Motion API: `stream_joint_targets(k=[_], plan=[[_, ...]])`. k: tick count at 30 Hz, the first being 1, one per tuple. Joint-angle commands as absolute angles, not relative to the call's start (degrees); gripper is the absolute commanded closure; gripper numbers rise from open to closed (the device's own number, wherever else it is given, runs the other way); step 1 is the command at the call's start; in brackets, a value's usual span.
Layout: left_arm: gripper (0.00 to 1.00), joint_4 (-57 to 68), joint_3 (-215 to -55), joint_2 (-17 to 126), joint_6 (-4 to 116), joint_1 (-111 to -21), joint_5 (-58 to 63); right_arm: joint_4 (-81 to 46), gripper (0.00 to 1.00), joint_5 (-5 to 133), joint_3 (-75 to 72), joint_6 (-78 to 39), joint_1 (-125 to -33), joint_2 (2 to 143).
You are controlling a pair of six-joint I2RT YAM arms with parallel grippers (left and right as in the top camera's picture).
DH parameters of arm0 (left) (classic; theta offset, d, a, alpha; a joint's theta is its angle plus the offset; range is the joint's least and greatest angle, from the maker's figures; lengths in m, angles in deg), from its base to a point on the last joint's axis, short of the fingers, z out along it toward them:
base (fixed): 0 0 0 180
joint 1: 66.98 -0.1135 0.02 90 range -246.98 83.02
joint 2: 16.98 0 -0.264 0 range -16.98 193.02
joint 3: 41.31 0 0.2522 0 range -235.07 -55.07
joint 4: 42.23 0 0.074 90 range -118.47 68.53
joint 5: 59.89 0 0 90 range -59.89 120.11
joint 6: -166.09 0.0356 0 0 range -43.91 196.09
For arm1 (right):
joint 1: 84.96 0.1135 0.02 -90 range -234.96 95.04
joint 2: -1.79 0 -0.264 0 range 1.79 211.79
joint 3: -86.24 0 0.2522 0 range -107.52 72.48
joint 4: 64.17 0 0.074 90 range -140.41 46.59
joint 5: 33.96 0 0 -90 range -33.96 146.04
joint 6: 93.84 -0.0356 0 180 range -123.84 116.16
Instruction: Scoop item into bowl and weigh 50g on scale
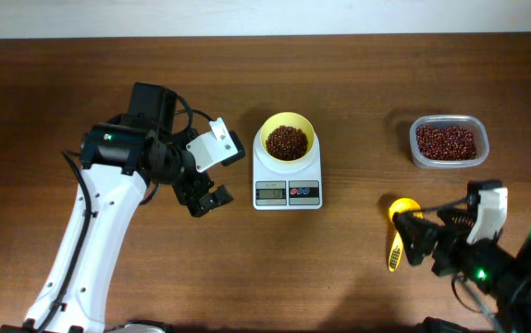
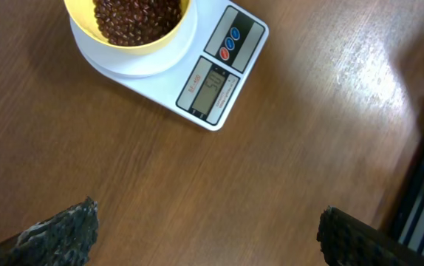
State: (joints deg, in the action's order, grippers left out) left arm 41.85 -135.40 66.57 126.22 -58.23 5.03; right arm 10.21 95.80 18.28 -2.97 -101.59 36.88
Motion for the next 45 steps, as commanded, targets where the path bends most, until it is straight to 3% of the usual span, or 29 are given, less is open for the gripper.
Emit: stream_joint_targets(k=[1, 10, 16, 25, 45], plan=[[0.01, 41.9, -135.1, 66.7, 127.1, -58.5, 4.4, 7.2, 0.01, 93.7, 22.7, -2.1, -99.0, 31.2], [0.01, 41.9, -135.1, 66.7, 127.1, -58.5, 4.4, -25.8, 0.01, 93.1, 48.6, -2.8, -92.1, 11.4], [0.01, 41.9, -135.1, 66.7, 127.1, -58.5, 4.4, -36.3, 0.01, 93.3, 54.9, -2.8, -92.1, 7.7], [0.01, 41.9, -135.1, 66.7, 127.1, -58.5, 4.4, -44.2, 0.01, 93.5, 61.5, -2.7, -92.0, 7.7], [0.01, 41.9, -135.1, 66.7, 127.1, -58.5, 4.4, -39.9, 0.01, 95.9, 62.0, -2.1, -92.1, 7.7]])
